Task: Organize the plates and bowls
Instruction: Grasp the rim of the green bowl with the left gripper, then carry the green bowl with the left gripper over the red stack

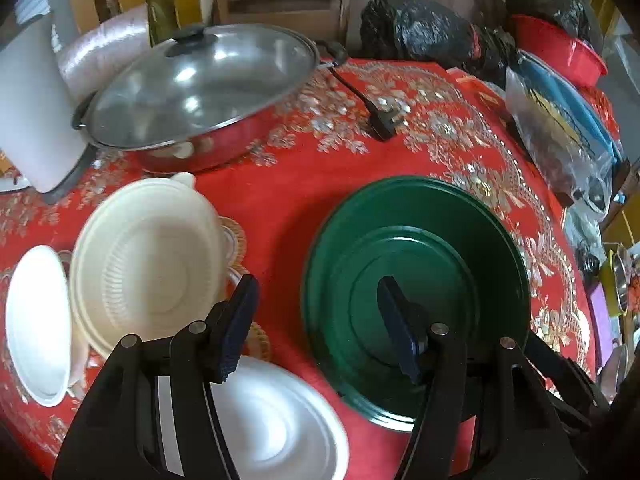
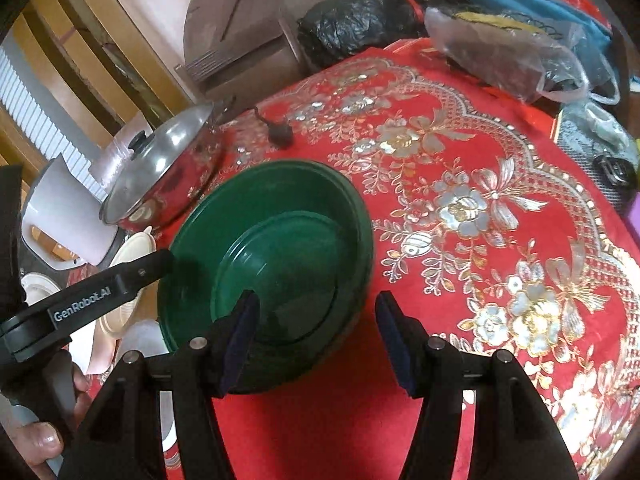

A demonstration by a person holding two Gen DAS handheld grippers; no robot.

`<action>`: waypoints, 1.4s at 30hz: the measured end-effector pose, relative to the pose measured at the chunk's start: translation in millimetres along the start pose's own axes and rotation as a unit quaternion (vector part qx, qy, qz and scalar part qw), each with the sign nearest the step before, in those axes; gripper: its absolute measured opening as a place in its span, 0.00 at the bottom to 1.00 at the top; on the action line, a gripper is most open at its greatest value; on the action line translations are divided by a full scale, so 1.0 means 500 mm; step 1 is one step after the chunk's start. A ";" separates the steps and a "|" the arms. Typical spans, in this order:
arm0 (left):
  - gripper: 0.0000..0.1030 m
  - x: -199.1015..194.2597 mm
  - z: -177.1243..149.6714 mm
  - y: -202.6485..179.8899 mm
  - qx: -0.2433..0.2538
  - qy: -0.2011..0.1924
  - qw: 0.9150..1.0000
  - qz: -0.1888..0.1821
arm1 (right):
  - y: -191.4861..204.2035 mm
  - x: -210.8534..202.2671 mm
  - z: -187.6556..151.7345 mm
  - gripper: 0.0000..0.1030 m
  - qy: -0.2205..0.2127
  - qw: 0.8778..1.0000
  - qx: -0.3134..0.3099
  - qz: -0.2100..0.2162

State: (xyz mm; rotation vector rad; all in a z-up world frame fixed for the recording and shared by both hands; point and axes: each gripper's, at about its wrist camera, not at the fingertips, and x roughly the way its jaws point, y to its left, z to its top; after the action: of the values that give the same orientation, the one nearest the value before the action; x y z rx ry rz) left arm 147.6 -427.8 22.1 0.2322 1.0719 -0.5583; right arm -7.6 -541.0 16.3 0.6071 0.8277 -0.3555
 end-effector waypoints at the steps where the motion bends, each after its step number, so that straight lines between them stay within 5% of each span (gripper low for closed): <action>1: 0.60 0.003 0.000 -0.003 0.003 0.001 1.000 0.000 | -0.003 0.005 0.001 0.59 0.002 1.000 0.003 0.002; 11: 0.60 0.047 -0.003 -0.032 0.020 0.017 1.000 0.013 | -0.019 0.044 -0.006 0.55 0.006 1.000 0.003 0.028; 13: 0.44 0.043 -0.007 -0.036 0.020 0.004 1.000 0.023 | -0.012 0.046 -0.007 0.36 -0.004 1.000 -0.018 0.018; 14: 0.29 0.041 -0.009 -0.038 0.023 -0.002 0.999 0.039 | -0.011 0.046 -0.008 0.32 -0.005 1.000 -0.021 0.012; 15: 0.26 0.039 -0.009 -0.040 0.027 -0.005 0.999 0.041 | -0.012 0.046 -0.008 0.32 -0.008 1.000 -0.024 0.005; 26: 0.24 -0.028 -0.021 -0.039 0.024 -0.008 1.000 0.011 | -0.007 -0.022 -0.004 0.30 -0.041 0.998 -0.048 -0.029; 34: 0.24 -0.097 -0.063 0.014 0.005 -0.015 1.000 0.013 | 0.034 -0.077 -0.010 0.30 -0.049 0.996 -0.069 -0.007; 42: 0.24 -0.180 -0.134 0.148 -0.044 -0.021 0.999 0.020 | 0.128 -0.095 -0.043 0.30 -0.044 0.992 -0.111 0.040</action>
State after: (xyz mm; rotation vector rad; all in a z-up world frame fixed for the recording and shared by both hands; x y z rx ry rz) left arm 104.0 -307.6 63.4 0.1633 1.0459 -0.4765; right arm -16.9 -474.8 64.8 0.4117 0.7435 -0.2119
